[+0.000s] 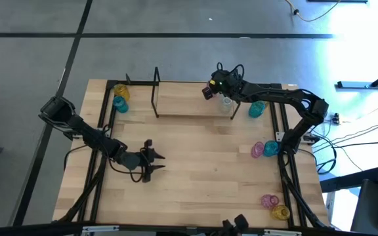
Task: Sort vases onto shelf
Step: Put the left pink vase on the shelf, then put the top pink vase on the shelf aligned with the other pink vase
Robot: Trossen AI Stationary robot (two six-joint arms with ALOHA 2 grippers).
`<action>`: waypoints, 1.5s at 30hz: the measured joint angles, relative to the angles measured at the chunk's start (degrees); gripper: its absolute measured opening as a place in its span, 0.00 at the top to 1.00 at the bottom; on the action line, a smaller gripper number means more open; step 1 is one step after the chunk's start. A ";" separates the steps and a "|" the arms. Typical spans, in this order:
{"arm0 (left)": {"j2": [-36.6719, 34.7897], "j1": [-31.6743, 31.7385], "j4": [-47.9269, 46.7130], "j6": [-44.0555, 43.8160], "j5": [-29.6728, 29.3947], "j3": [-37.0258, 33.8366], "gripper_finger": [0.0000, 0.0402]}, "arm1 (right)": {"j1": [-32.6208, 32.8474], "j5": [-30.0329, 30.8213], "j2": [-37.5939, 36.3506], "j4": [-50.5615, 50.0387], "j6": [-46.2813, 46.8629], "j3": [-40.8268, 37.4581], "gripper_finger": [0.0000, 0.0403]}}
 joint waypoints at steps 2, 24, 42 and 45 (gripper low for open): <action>-0.01 -0.03 0.00 0.02 0.46 0.00 0.60 | 0.01 0.66 0.02 0.00 -0.01 -0.01 0.74; 0.00 0.00 0.00 0.01 2.63 0.00 0.60 | 0.17 1.10 -0.27 -2.93 -4.78 2.73 0.54; 0.00 2.12 0.01 0.97 1.28 -0.02 0.60 | 15.35 -2.36 -11.11 -52.27 1.21 20.59 0.54; 0.00 2.61 0.02 0.69 1.24 -0.02 0.60 | 20.74 -3.46 -13.84 -58.12 5.05 20.59 0.54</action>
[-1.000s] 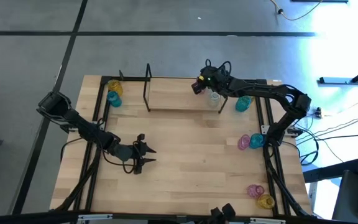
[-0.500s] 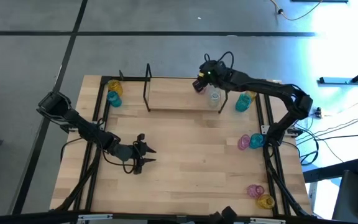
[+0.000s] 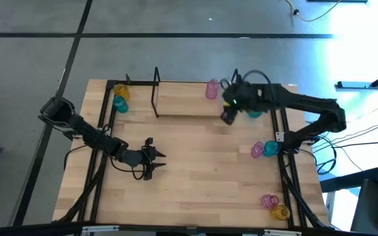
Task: Sort vases onto shelf
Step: Put the top pink vase on the shelf aligned with the other pink vase
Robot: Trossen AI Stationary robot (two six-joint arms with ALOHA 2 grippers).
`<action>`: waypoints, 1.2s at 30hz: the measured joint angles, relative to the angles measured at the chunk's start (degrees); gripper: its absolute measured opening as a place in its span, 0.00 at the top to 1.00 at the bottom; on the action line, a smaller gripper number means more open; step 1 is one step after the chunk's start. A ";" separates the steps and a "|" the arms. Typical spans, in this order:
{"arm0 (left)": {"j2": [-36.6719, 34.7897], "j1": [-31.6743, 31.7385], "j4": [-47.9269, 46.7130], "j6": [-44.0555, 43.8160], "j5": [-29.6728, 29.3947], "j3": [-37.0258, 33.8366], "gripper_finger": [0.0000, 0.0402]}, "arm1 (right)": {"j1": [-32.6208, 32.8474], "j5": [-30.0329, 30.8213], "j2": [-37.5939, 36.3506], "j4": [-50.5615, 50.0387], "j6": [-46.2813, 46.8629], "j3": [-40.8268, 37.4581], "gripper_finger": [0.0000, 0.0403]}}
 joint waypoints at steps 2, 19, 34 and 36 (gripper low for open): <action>0.00 0.12 0.00 -0.02 0.01 0.00 0.60 | 3.63 -1.65 -1.39 -4.83 2.25 0.00 0.54; 0.00 0.12 3.47 0.20 0.10 -0.02 0.60 | 21.08 -10.23 -13.44 -12.55 28.77 -22.91 0.54; 0.00 0.12 6.45 4.13 0.51 -0.02 0.60 | 21.01 -16.99 -17.65 -6.06 39.55 -37.85 0.54; 0.00 0.12 6.42 4.13 0.51 -0.02 0.60 | 21.01 -17.84 -17.68 -5.31 39.56 -38.58 0.54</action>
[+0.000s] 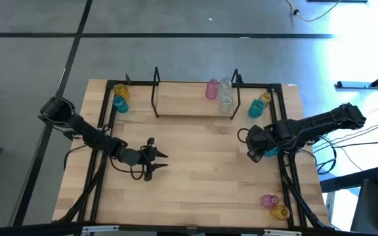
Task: Sort vases onto shelf
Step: Put the top pink vase on the shelf aligned with the other pink vase
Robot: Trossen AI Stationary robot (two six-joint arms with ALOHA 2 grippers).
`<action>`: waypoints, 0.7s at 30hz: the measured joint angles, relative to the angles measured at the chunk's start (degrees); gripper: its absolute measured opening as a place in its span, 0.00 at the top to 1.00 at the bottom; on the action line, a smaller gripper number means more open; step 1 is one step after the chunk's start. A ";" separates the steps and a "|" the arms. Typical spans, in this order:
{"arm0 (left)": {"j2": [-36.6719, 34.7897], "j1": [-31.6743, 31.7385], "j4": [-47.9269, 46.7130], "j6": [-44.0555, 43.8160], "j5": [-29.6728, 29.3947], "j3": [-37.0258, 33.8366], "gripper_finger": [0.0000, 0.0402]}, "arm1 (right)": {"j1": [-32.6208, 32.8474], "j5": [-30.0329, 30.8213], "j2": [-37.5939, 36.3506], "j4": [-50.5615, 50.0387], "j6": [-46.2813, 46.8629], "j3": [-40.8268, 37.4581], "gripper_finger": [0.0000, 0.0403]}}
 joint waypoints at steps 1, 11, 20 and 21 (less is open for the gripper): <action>0.00 0.00 0.01 -0.04 0.00 0.00 0.60 | 0.00 -0.52 0.02 0.03 -0.02 -0.27 0.54; 0.00 0.00 0.00 -0.19 0.00 0.00 0.60 | 0.00 1.08 0.02 -0.31 0.21 -2.70 0.54; 0.00 0.00 -0.01 -0.22 -0.02 0.00 0.60 | 0.00 1.45 0.02 0.56 0.20 -4.37 0.54; 0.00 0.00 -0.01 -0.21 -0.02 0.00 0.60 | 0.00 1.19 0.02 0.78 0.14 -4.39 0.54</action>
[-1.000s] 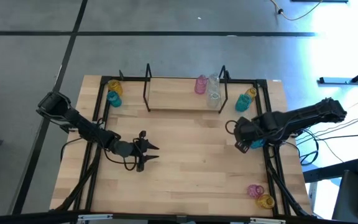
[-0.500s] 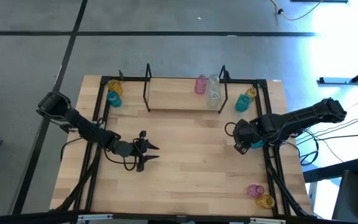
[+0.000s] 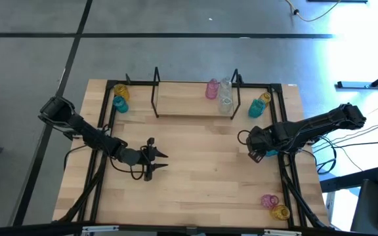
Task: Sort vases onto shelf
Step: Put the top pink vase on the shelf aligned with the other pink vase
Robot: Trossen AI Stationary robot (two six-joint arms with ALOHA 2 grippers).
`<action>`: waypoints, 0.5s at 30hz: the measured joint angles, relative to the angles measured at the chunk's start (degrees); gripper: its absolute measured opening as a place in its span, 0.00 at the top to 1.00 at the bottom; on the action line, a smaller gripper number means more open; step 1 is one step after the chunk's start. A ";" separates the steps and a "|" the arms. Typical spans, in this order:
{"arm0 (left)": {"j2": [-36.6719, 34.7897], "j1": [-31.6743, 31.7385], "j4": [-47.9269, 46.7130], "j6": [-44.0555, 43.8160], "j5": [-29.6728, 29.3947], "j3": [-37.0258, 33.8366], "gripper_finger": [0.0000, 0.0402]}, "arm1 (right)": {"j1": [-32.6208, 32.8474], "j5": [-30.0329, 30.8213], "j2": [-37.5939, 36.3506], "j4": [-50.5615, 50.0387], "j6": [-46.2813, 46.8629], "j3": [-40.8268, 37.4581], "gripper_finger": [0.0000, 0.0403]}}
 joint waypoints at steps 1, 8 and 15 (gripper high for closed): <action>0.00 0.00 0.00 0.01 0.00 0.00 0.60 | 0.00 -0.21 0.00 0.08 -0.10 0.00 0.55; 0.00 -0.01 0.00 -0.01 -0.02 0.00 0.60 | 0.00 -0.41 -0.02 -0.05 -0.63 0.06 0.69; 0.00 -0.01 0.00 0.02 -0.02 0.00 0.60 | 0.00 -0.14 -0.04 -0.09 -1.63 0.11 0.72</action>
